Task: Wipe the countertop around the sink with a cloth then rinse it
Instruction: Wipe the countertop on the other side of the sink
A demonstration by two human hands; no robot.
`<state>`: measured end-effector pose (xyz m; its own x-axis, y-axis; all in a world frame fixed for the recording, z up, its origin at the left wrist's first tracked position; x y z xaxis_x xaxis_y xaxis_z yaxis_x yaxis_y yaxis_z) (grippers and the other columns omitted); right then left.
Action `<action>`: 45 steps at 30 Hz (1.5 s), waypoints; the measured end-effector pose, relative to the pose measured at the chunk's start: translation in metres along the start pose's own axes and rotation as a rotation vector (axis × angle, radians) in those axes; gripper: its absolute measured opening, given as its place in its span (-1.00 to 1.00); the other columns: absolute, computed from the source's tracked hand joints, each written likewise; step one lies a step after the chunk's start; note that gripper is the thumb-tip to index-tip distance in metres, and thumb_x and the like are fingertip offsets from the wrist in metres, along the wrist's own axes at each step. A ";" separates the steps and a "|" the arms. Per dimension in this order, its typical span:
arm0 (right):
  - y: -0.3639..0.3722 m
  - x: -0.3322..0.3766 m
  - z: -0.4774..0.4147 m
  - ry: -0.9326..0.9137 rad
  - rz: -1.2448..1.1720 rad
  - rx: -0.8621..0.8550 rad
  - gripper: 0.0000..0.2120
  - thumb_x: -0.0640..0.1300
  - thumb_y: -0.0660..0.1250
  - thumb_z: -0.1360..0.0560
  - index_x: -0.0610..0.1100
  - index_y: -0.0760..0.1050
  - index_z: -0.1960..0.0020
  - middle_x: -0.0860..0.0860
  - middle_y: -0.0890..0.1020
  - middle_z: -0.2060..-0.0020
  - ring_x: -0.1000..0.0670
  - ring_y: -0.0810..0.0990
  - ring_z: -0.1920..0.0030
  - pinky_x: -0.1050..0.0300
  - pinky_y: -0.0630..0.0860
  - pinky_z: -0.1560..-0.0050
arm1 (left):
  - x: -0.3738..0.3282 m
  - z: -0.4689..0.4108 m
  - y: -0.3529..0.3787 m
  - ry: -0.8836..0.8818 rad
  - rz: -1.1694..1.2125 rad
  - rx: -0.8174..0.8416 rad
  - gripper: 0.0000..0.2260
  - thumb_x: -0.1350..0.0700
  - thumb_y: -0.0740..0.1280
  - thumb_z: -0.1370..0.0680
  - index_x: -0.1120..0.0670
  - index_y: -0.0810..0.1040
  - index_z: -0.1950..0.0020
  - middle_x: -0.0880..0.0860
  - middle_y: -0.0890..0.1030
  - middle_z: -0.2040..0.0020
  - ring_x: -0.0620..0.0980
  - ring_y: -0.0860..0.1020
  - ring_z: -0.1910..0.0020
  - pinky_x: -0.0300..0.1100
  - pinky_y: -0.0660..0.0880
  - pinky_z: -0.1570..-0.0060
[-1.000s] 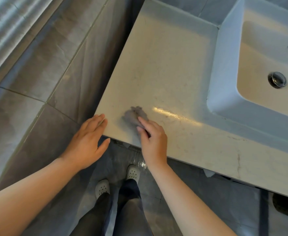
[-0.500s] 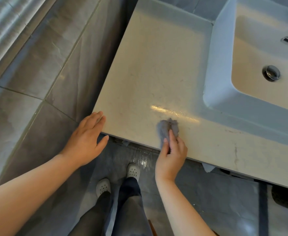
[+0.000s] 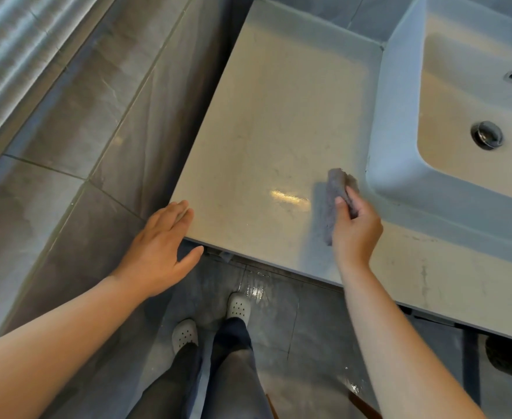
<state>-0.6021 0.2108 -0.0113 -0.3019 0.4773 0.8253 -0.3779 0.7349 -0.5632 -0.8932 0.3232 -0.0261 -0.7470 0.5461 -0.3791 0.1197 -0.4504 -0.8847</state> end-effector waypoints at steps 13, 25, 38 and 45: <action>0.007 -0.011 -0.003 -0.225 0.503 0.051 -0.48 0.02 0.40 -0.46 -0.17 0.42 -0.34 -0.13 0.47 -0.23 -0.15 0.43 -0.20 -0.09 0.45 -0.16 | 0.002 0.000 0.003 0.008 -0.013 0.007 -0.23 -0.33 -0.06 -0.45 0.11 0.10 -0.54 0.01 0.04 -0.56 -0.01 -0.03 -0.52 -0.19 -0.03 -0.40; -0.012 -0.004 -0.037 0.041 0.010 0.214 -0.72 -0.13 0.29 -0.55 -0.02 0.42 -0.25 -0.03 0.60 0.11 0.01 0.58 0.12 0.13 0.50 0.09 | 0.002 -0.001 0.006 0.008 -0.012 -0.007 -0.23 -0.33 -0.05 -0.46 0.12 0.13 -0.54 0.01 0.06 -0.56 -0.03 -0.01 -0.52 -0.17 0.00 -0.40; -0.005 -0.013 -0.032 -0.142 0.282 -0.070 -0.66 -0.12 0.29 -0.55 -0.15 0.44 -0.31 -0.07 0.53 -0.19 -0.05 0.48 -0.21 0.28 0.31 -0.12 | 0.001 0.000 0.006 0.004 -0.015 -0.016 -0.23 -0.32 -0.05 -0.46 0.11 0.11 -0.54 0.00 0.04 -0.56 -0.05 -0.03 -0.52 -0.18 -0.03 -0.39; -0.003 -0.033 -0.033 -0.231 0.428 -0.077 -0.67 -0.17 0.33 -0.52 -0.19 0.47 -0.27 -0.15 0.50 -0.13 -0.15 0.48 -0.14 0.08 0.44 -0.08 | 0.000 0.000 0.008 0.010 -0.016 -0.027 -0.25 -0.31 -0.04 -0.47 0.14 0.13 -0.53 0.04 0.08 -0.56 -0.02 -0.01 -0.52 -0.17 0.00 -0.39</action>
<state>-0.5623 0.2086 -0.0359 -0.6056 0.6314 0.4844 -0.1140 0.5336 -0.8380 -0.8929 0.3196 -0.0329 -0.7426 0.5603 -0.3670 0.1253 -0.4220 -0.8979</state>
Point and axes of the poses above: each hand's wrist, its own z-axis away from the middle knuckle, its own y-axis out of the palm, x = y × z, the point moved 1 cm from there along -z, towards the middle knuckle
